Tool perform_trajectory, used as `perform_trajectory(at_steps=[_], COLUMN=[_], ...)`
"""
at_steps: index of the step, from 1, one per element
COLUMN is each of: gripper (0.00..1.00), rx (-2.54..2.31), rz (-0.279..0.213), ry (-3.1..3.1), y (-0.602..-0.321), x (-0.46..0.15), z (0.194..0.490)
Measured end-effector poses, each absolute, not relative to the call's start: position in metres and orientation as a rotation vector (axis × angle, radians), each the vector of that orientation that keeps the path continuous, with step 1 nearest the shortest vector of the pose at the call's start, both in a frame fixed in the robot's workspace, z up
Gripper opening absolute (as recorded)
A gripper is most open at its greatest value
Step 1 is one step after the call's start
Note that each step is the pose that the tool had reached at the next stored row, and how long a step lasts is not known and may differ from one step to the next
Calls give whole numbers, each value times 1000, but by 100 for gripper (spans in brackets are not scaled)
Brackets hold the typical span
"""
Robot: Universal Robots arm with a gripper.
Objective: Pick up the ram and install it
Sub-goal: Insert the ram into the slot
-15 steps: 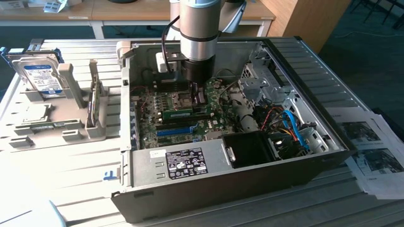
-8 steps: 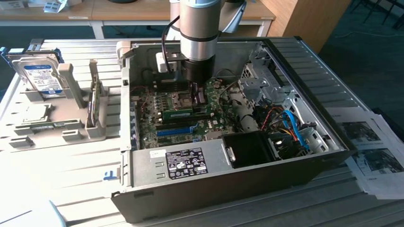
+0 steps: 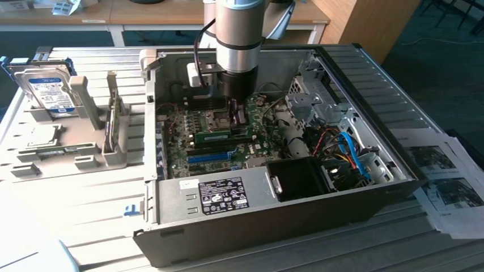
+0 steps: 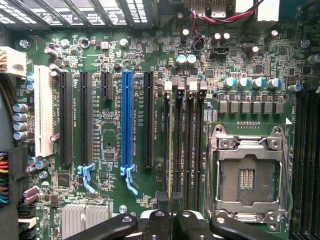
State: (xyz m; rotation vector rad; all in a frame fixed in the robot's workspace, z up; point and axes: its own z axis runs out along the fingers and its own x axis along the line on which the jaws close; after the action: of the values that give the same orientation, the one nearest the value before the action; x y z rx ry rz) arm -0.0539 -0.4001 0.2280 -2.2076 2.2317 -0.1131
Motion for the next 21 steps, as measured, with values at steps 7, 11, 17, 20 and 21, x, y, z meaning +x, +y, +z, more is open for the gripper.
perform_trajectory(at_steps=[7, 11, 17, 20, 21], gripper=[12, 12, 12, 12, 12], rx=[-2211, -2211, -2210, -2206, -2204], rz=[-113, -113, -113, -113, -113], ry=[2228, 2228, 2229, 2233, 2235], y=[-400, -400, -400, -400, -400], x=[-54, -54, -54, -54, -54], z=[228, 228, 228, 228, 228])
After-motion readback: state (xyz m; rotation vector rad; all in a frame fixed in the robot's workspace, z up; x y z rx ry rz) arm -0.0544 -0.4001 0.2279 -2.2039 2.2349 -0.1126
